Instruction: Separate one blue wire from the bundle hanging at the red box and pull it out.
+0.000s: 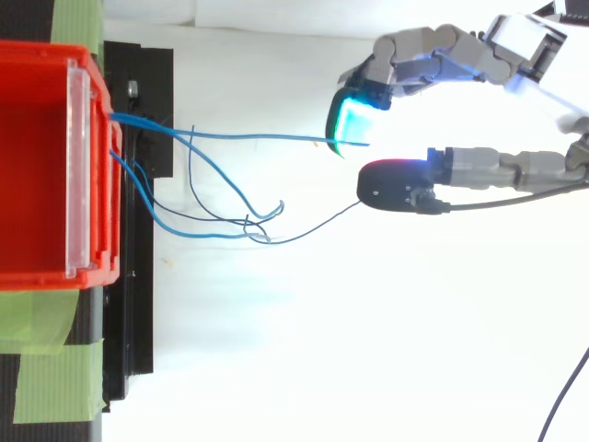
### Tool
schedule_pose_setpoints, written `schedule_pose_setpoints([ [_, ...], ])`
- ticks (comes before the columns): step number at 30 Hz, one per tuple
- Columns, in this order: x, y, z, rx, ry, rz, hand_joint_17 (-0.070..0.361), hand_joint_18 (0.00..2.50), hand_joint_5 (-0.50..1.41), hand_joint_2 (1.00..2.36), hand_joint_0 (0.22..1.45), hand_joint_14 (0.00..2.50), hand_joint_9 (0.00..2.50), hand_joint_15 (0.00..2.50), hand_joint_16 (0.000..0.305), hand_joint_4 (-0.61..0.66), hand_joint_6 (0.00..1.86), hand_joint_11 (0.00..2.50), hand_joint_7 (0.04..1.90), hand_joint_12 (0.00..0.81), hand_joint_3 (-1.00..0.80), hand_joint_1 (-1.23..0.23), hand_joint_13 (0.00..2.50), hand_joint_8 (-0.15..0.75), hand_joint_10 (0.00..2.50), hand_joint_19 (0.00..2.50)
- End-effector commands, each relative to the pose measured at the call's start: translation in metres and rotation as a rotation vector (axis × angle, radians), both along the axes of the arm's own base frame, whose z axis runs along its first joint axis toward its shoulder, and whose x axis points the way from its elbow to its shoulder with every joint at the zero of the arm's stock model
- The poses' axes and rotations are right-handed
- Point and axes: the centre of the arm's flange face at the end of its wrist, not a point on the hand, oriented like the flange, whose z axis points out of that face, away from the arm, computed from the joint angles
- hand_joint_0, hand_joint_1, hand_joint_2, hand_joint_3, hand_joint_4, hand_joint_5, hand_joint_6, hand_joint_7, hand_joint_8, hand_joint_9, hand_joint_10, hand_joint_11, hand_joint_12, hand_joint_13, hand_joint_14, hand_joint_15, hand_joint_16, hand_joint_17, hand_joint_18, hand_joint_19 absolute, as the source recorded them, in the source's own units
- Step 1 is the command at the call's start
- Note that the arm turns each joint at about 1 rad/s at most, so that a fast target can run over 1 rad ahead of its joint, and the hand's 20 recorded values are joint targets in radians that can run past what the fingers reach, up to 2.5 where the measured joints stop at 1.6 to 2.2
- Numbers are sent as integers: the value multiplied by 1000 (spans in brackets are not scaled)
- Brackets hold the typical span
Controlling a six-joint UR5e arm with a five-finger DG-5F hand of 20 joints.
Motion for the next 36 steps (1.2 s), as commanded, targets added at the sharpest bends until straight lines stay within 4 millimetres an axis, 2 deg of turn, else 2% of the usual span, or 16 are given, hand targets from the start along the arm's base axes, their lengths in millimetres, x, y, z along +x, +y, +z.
schedule_pose_setpoints([
  [1,-28,-4,-4,52,16,-17,115,348,-119,1027,589,13,491,355,51,-117,792,311,1326,374,117,-755,291,269,8,532],
  [2,-42,-6,-7,61,-26,-41,115,349,-119,1027,588,13,492,355,51,-119,792,313,1327,374,118,-755,291,268,8,533],
  [5,-44,-6,-5,71,-79,-65,115,349,-119,1027,588,13,496,359,51,-118,792,313,1323,374,117,-756,292,270,8,532],
  [10,-46,-4,-7,79,-64,-59,114,346,-119,1027,589,12,502,351,51,-124,792,323,1326,373,117,-755,291,270,8,533],
  [20,-29,4,0,73,-178,-36,115,343,-119,1027,588,12,511,350,51,-123,792,317,1327,374,124,-757,289,273,8,522],
  [36,-28,4,1,33,-162,-28,119,336,-117,1025,590,12,559,347,53,-133,800,352,1306,375,137,-765,293,277,9,502],
])
